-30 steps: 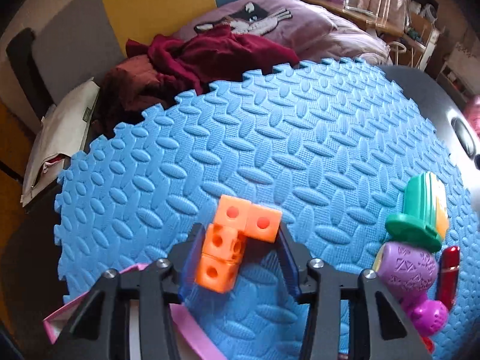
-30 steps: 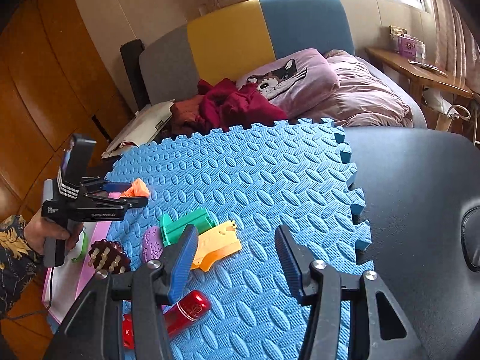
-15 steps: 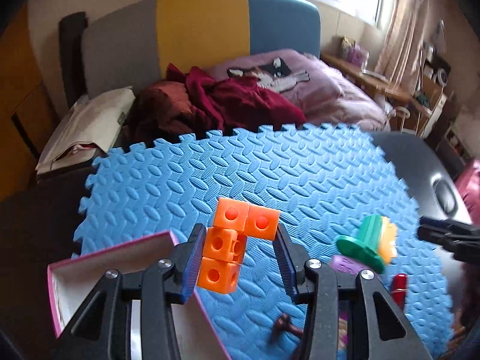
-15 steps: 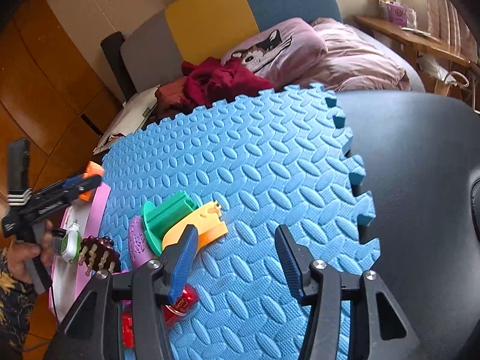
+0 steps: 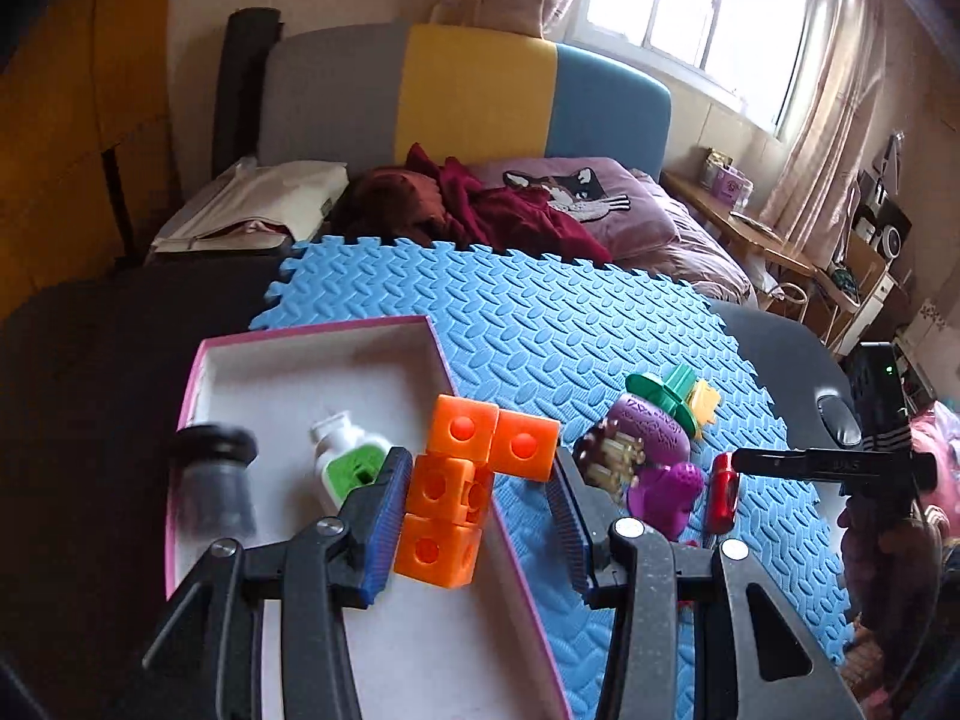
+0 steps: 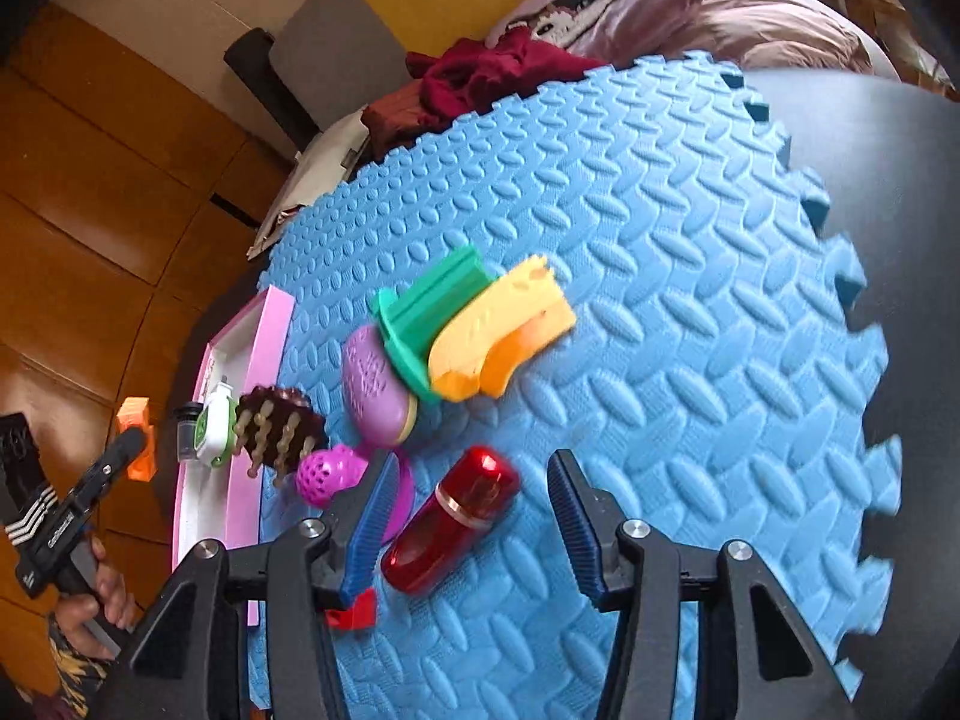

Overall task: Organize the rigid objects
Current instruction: 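Carry the orange cubes into the tray and open the left gripper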

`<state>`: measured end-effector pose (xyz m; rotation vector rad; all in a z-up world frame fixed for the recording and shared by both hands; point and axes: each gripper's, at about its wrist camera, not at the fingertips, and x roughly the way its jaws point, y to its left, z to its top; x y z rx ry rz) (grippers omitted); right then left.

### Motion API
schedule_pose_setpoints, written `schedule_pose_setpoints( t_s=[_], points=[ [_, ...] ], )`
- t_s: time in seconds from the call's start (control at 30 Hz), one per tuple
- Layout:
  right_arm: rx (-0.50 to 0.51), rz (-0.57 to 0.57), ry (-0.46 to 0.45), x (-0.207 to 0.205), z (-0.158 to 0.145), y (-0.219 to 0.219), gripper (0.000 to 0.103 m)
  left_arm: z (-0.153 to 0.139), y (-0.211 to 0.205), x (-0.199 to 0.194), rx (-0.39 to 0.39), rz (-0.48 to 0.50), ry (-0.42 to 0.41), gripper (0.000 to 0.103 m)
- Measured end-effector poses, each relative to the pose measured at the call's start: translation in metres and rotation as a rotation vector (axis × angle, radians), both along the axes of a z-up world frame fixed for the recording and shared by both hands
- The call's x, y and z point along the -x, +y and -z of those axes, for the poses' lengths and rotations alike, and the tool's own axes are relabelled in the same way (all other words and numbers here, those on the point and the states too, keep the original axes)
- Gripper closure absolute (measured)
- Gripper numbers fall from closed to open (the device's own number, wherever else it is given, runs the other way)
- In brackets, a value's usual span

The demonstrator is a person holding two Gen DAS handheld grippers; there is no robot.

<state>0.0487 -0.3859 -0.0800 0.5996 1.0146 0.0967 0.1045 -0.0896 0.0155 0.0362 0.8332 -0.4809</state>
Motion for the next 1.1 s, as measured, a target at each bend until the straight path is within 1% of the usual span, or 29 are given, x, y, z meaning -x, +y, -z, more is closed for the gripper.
schedule_pose_setpoints(
  t_s=[0.1,0.13,0.17,0.2,0.23,0.27,0.3,0.37,0.43,0.57,0.63,0.77,0.87,1.0,1.03,1.1],
  points=[
    [0.051,0.031,0.016,0.003,0.004,0.016,0.051,0.003,0.017,0.016,0.006,-0.016,-0.010,0.057],
    [0.103,0.039,0.010,0.004,0.003,0.022,0.052,0.003,0.023,0.019,0.004,-0.025,-0.015,0.057],
    [0.157,0.041,0.004,0.004,0.002,0.029,0.055,0.004,0.030,0.023,0.003,-0.039,-0.018,0.057],
    [0.169,0.042,-0.004,0.002,0.003,0.032,0.064,0.006,0.038,0.028,0.008,-0.054,-0.017,0.057],
    [0.173,0.048,-0.009,0.002,0.005,0.036,0.066,0.007,0.046,0.030,0.015,-0.071,-0.013,0.057],
    [0.235,0.054,-0.002,0.002,0.004,0.041,0.074,0.009,0.053,0.034,0.017,-0.088,-0.011,0.057],
    [0.285,0.043,-0.005,0.002,0.004,0.046,0.076,0.011,0.062,0.038,0.016,-0.111,-0.009,0.057],
    [0.337,0.032,-0.005,0.002,0.003,0.052,0.076,0.016,0.079,0.045,0.012,-0.152,-0.005,0.056],
    [0.367,0.006,0.004,0.000,0.004,0.054,0.076,0.021,0.094,0.052,-0.005,-0.193,-0.004,0.056],
    [0.394,-0.013,0.024,-0.003,0.003,0.056,0.076,0.030,0.115,0.063,-0.030,-0.250,0.001,0.056],
    [0.429,-0.026,0.020,-0.005,0.004,0.061,0.076,0.033,0.121,0.069,-0.032,-0.269,0.000,0.056],
    [0.485,-0.029,-0.014,0.002,0.005,0.069,0.076,0.036,0.124,0.074,-0.047,-0.291,-0.006,0.056],
    [0.478,-0.007,-0.036,0.006,0.006,0.068,0.076,0.036,0.122,0.074,-0.047,-0.288,-0.005,0.056],
    [0.490,-0.007,-0.045,0.007,0.006,0.070,0.076,0.039,0.121,0.072,-0.046,-0.284,0.006,0.056],
    [0.491,-0.008,-0.044,0.006,0.006,0.070,0.076,0.040,0.121,0.070,-0.040,-0.282,0.015,0.056],
    [0.494,-0.013,-0.044,0.007,0.006,0.070,0.076,0.043,0.124,0.065,0.000,-0.282,0.048,0.056]
  ],
)
